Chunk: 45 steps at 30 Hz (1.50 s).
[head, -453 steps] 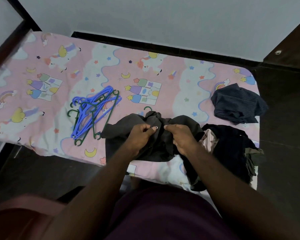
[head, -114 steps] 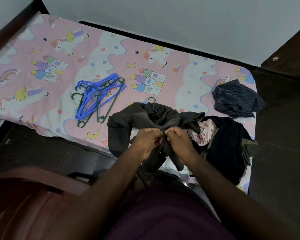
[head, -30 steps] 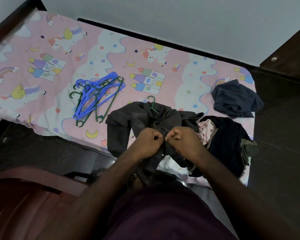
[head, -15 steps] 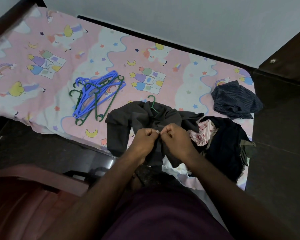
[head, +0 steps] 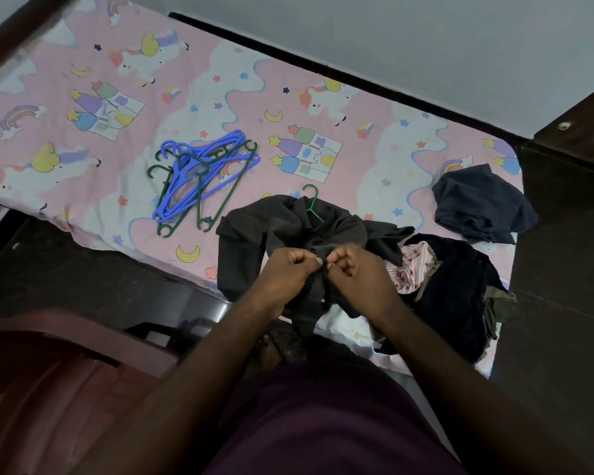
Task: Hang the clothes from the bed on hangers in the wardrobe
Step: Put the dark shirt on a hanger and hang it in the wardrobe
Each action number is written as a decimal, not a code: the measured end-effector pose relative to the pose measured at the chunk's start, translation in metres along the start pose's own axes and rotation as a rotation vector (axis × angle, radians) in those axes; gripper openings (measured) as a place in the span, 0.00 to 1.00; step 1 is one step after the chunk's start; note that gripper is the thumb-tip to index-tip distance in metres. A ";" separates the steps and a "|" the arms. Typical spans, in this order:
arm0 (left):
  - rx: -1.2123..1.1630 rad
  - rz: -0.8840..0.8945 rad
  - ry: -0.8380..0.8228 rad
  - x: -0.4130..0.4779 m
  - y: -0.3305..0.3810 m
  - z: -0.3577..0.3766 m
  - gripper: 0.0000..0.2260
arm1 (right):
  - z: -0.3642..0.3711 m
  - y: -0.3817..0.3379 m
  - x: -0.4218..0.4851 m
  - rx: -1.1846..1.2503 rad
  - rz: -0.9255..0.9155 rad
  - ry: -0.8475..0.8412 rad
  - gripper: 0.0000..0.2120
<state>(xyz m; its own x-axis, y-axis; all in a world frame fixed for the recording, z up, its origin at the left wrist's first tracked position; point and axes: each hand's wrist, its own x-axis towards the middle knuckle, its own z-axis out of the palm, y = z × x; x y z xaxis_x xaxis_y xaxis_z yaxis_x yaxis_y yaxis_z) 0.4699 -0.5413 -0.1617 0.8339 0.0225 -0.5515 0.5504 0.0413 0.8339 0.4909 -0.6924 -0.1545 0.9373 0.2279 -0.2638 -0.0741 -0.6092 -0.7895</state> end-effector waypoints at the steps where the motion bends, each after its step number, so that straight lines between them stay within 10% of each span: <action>1: 0.010 -0.002 -0.002 0.000 0.000 0.000 0.09 | -0.001 0.000 0.002 -0.085 -0.070 -0.005 0.02; 9: 0.034 0.050 0.002 0.007 -0.006 0.005 0.09 | 0.002 -0.001 0.010 -0.443 -0.270 0.059 0.05; 18: -0.049 0.109 0.021 0.010 -0.015 0.004 0.11 | 0.009 -0.005 0.013 0.614 0.371 -0.057 0.12; 24: 0.009 0.041 0.012 0.022 -0.018 -0.013 0.12 | 0.011 -0.003 0.023 0.756 0.499 -0.219 0.09; 32: 0.719 -0.157 -0.030 0.074 -0.014 -0.039 0.12 | 0.026 0.030 0.075 0.541 0.491 -0.226 0.04; 39: 0.716 -0.170 0.083 0.121 -0.006 -0.037 0.14 | 0.036 0.093 0.189 0.362 0.564 -0.134 0.05; 45: 0.699 -0.195 0.074 0.180 -0.015 -0.022 0.10 | 0.072 0.162 0.296 -0.266 0.364 -0.207 0.07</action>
<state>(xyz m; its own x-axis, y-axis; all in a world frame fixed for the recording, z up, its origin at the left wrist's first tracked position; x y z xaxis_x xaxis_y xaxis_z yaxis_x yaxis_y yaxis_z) 0.6106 -0.5162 -0.2741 0.7263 0.1488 -0.6711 0.6078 -0.5951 0.5258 0.7321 -0.6688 -0.4011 0.7772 0.0939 -0.6222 -0.2697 -0.8437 -0.4641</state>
